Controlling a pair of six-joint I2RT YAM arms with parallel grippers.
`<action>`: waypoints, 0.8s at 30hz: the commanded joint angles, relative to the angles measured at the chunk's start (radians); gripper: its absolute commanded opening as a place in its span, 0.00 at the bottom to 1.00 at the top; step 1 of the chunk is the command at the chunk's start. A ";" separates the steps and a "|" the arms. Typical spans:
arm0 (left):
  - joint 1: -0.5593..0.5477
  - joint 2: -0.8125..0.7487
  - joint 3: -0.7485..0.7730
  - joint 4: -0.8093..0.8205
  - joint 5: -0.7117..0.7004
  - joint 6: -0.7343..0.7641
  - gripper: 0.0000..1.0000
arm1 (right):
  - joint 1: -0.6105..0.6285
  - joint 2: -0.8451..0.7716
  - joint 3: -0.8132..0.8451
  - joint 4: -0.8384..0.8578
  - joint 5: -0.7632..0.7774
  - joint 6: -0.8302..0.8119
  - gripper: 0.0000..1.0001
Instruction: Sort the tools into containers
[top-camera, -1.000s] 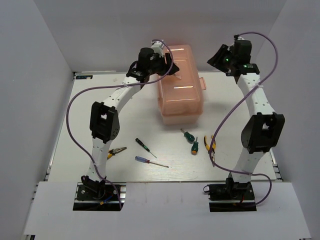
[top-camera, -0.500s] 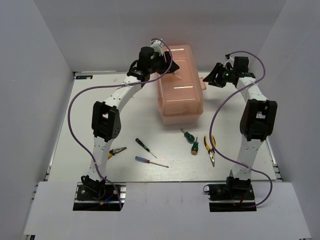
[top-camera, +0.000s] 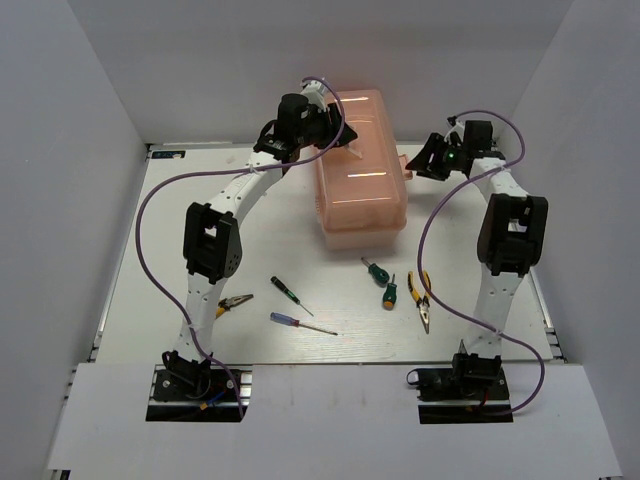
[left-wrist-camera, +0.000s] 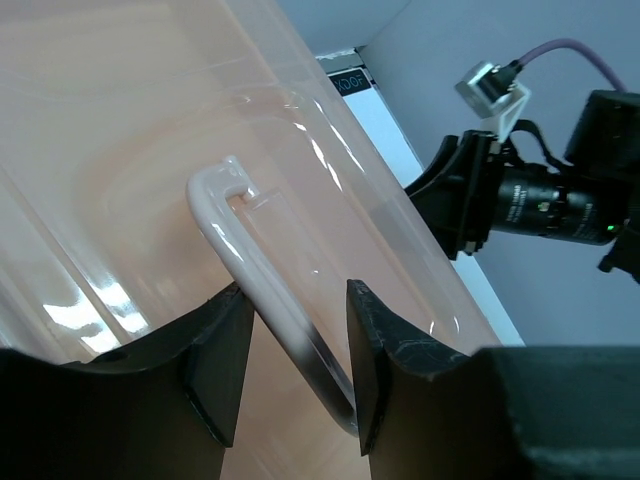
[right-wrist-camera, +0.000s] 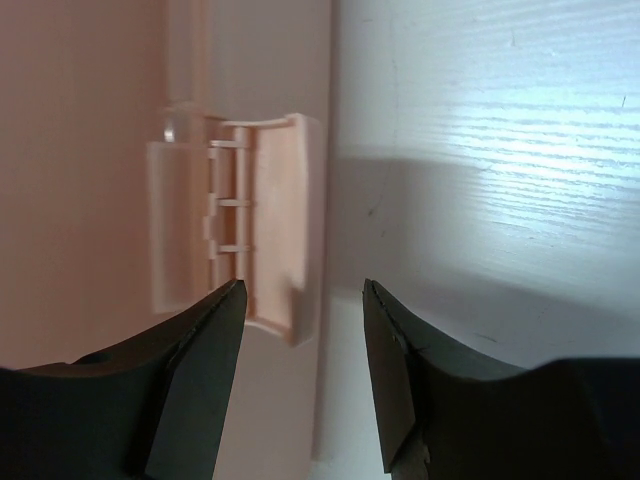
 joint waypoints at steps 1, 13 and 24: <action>-0.002 0.018 -0.018 -0.098 0.012 -0.002 0.53 | -0.001 0.029 0.004 0.034 0.008 -0.005 0.57; -0.002 0.027 -0.018 -0.107 0.021 -0.002 0.44 | -0.003 0.116 0.010 0.155 -0.124 0.101 0.47; -0.002 0.027 0.014 -0.117 0.021 -0.011 0.27 | -0.012 0.133 -0.014 0.253 -0.219 0.173 0.00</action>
